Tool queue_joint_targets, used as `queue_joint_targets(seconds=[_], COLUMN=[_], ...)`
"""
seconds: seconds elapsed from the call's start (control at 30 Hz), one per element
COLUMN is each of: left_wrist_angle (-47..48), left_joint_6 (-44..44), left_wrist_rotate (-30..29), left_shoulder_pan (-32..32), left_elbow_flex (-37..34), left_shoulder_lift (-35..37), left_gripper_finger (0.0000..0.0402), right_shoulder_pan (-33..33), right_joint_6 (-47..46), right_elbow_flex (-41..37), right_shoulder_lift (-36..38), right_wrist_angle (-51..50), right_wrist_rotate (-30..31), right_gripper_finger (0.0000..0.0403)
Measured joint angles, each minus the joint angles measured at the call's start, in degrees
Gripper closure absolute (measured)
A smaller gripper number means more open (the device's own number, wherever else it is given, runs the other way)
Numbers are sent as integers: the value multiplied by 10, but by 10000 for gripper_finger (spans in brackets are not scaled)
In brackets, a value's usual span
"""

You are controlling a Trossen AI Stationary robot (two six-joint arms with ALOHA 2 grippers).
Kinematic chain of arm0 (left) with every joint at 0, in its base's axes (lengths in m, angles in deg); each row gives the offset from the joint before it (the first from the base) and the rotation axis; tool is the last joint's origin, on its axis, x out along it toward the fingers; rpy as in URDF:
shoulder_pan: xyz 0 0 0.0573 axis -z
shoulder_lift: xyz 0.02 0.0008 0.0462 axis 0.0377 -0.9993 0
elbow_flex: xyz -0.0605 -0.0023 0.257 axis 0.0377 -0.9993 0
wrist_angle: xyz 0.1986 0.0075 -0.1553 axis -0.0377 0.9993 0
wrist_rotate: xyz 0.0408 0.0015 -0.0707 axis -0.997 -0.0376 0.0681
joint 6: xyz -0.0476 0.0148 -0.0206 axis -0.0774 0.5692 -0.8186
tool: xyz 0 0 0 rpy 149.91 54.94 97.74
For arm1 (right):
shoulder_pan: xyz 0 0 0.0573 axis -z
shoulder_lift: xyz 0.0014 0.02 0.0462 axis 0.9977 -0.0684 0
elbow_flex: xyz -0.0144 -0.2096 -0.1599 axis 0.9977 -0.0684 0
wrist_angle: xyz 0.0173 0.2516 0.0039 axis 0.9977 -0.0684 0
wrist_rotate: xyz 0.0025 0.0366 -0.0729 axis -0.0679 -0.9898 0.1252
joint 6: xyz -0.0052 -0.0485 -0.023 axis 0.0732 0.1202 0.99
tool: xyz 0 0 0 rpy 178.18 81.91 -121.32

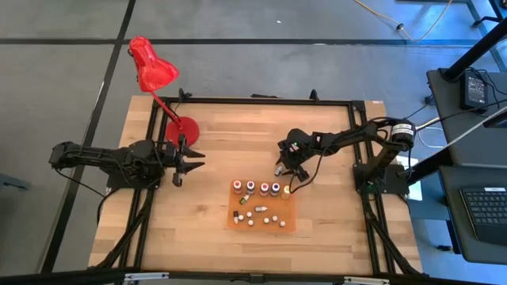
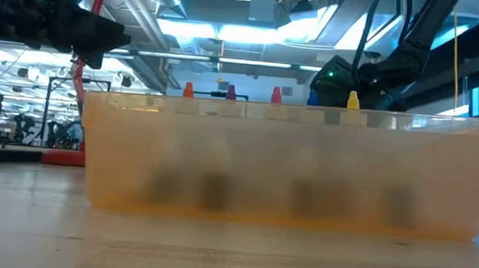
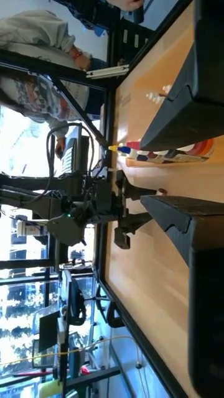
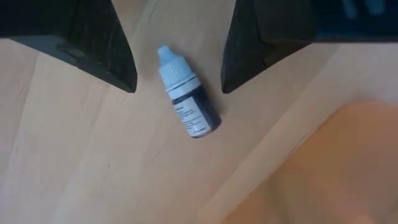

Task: Pick & Place food coloring
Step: Put the small pink food coloring bottle into the orange bin

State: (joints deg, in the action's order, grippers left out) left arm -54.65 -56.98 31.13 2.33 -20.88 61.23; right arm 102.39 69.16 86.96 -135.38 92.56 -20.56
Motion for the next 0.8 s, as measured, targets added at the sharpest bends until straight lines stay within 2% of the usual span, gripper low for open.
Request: queue_joint_targets(seconds=[0.43,0.7,0.8], left_wrist_angle=[-1,-1,-1], left_joint_6=[1,1,1], left_wrist_rotate=[-16,-16,-16], left_shoulder_pan=[0,0,0], left_elbow_flex=[0,0,0], left_shoulder_lift=[0,0,0], left_gripper_finger=[279,277,279], right_shoulder_pan=[-1,-1,-1], right_joint_6=[4,0,-4], right_elbow_flex=[-1,-1,-1], right_shoulder_lift=[-1,-1,0], right_wrist_angle=[-6,-8,-7], right_wrist_rotate=[-24,-5,0], right_gripper_finger=[247,320,335])
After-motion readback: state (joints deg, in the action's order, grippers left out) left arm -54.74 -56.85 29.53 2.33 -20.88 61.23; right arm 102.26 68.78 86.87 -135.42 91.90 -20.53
